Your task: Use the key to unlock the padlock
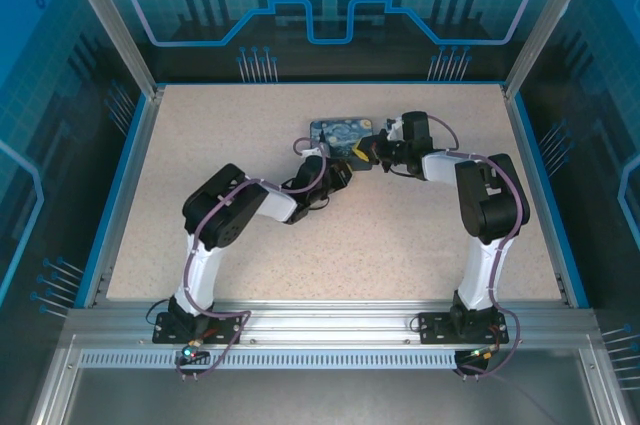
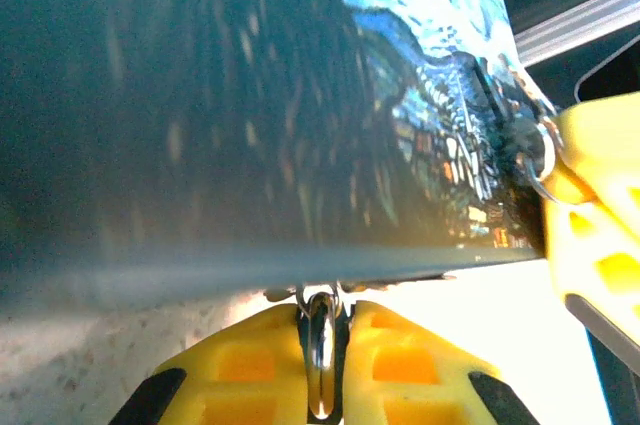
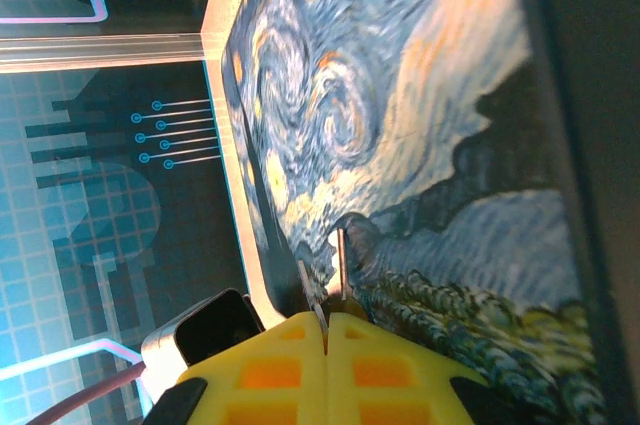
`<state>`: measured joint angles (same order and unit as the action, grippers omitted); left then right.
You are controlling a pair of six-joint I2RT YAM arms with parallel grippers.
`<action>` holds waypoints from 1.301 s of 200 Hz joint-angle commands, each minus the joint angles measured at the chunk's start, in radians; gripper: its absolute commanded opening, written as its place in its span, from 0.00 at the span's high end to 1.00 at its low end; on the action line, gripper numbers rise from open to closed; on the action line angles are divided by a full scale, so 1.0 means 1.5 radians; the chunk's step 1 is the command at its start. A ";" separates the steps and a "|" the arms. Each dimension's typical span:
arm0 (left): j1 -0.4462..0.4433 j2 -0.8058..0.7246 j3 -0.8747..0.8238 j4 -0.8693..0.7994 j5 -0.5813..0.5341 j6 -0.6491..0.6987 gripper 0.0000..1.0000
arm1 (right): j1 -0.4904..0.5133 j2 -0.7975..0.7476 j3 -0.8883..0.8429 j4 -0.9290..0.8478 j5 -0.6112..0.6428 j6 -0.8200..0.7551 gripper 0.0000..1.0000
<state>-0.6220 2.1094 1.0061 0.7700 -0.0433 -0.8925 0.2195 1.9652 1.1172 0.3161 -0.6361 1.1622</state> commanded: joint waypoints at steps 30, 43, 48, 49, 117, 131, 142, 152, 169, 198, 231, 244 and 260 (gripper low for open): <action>0.031 -0.090 -0.041 -0.013 0.185 -0.079 1.00 | -0.005 -0.003 -0.029 -0.044 -0.011 -0.008 1.00; 0.036 -0.105 -0.052 -0.011 0.203 -0.101 1.00 | -0.005 -0.003 -0.032 -0.036 -0.018 -0.006 1.00; 0.037 -0.110 -0.057 -0.010 0.210 -0.109 1.00 | -0.005 -0.003 -0.034 -0.035 -0.022 -0.003 1.00; 0.037 -0.111 -0.057 -0.010 0.211 -0.111 1.00 | -0.005 -0.003 -0.034 -0.035 -0.022 -0.003 1.00; 0.044 -0.162 -0.106 0.020 0.243 -0.225 1.00 | -0.006 -0.040 -0.061 0.051 -0.044 0.027 1.00; 0.049 -0.163 -0.121 0.050 0.245 -0.254 1.00 | -0.012 -0.049 -0.066 0.073 -0.051 0.042 1.00; 0.053 -0.167 -0.132 0.073 0.242 -0.271 1.00 | -0.018 -0.058 -0.073 0.093 -0.060 0.052 1.00; 0.055 -0.174 -0.140 0.076 0.237 -0.277 1.00 | -0.022 -0.070 -0.079 0.098 -0.064 0.054 1.00; 0.056 -0.187 -0.146 0.067 0.227 -0.276 1.00 | -0.028 -0.097 -0.094 0.096 -0.073 0.051 1.00; 0.057 -0.196 -0.145 0.072 0.220 -0.284 1.00 | -0.037 -0.162 -0.134 0.074 -0.085 0.037 1.00; 0.058 -0.194 -0.130 0.087 0.223 -0.316 1.00 | -0.037 -0.243 -0.188 0.024 -0.091 0.005 1.00; 0.058 -0.196 -0.118 0.075 0.222 -0.320 1.00 | -0.038 -0.272 -0.208 0.016 -0.091 0.004 1.00; 0.059 -0.198 -0.104 0.057 0.221 -0.320 1.00 | -0.038 -0.306 -0.227 0.001 -0.091 0.001 1.00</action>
<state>-0.5438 1.8538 0.7910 0.8246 0.2638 -1.3376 0.1726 1.5723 0.8169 0.3767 -0.7532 1.1957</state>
